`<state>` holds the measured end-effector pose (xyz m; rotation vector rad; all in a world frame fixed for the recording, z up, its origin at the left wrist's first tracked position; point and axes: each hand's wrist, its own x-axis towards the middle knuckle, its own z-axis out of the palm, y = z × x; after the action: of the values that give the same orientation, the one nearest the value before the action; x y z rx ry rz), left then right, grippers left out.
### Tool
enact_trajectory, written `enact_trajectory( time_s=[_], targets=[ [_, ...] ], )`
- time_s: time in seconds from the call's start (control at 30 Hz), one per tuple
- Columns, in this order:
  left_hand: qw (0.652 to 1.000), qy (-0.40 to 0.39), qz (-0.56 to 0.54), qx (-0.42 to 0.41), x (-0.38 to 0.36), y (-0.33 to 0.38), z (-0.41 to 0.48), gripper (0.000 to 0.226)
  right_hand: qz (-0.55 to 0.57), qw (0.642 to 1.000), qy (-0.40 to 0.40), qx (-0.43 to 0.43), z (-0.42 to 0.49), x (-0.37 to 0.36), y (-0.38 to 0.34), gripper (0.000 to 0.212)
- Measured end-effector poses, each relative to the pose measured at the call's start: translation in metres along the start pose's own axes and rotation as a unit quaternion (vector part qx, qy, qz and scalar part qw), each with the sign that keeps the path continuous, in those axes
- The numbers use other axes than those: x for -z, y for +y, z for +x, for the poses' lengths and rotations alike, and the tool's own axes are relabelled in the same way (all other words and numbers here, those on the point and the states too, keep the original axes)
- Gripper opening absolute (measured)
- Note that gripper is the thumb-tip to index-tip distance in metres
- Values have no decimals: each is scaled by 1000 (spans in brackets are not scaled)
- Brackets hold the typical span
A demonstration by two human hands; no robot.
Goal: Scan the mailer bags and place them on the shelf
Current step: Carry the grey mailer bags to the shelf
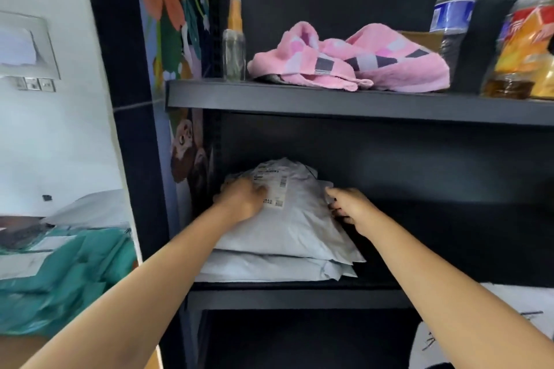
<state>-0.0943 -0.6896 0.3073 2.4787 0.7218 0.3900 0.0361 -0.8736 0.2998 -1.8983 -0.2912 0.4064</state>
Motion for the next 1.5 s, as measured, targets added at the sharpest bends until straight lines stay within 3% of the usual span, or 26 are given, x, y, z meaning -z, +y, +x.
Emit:
enact_trajectory(
  time_s=[0.1,0.17,0.2,0.3,0.47,0.63,0.8,0.93,1.03,1.17,1.23,1.4,1.5],
  targets=[
    [998,-16,-20,-61,4,7,-25,27,-50,997,-11,59,-27,0,-9,19],
    [996,-38,-24,-72,9,8,-47,12,-93,992,-33,83,-51,0,-10,31],
    [996,-51,-17,-72,10,9,-61,12,-103,990,-52,85,-67,0,-9,35],
    [998,-50,5,-47,16,13,-111,45,-142,978,-114,103,-116,5,-5,26],
    [998,-12,-55,-18,6,10,-220,33,-186,954,-173,159,-193,2,16,26],
    [997,-20,-20,66,16,-31,-316,26,-239,911,-286,176,-270,-41,35,22],
    [989,36,17,141,91,-94,-403,27,-264,864,-306,300,-347,-121,17,40],
    [976,89,45,192,159,-155,-471,35,-258,833,-351,341,-403,-196,-2,51],
    [967,107,74,218,202,-208,-529,41,-252,814,-363,376,-454,-264,-25,43],
    [950,101,102,278,263,-295,-604,42,-116,837,-393,363,-530,-368,-62,16],
    [941,104,101,307,294,-340,-639,43,-97,828,-402,378,-568,-418,-77,19],
    [926,136,91,339,359,-429,-690,41,-192,774,-427,427,-629,-534,-91,40],
    [924,136,109,341,389,-475,-692,45,-218,760,-433,432,-640,-597,-104,41]
  ],
)
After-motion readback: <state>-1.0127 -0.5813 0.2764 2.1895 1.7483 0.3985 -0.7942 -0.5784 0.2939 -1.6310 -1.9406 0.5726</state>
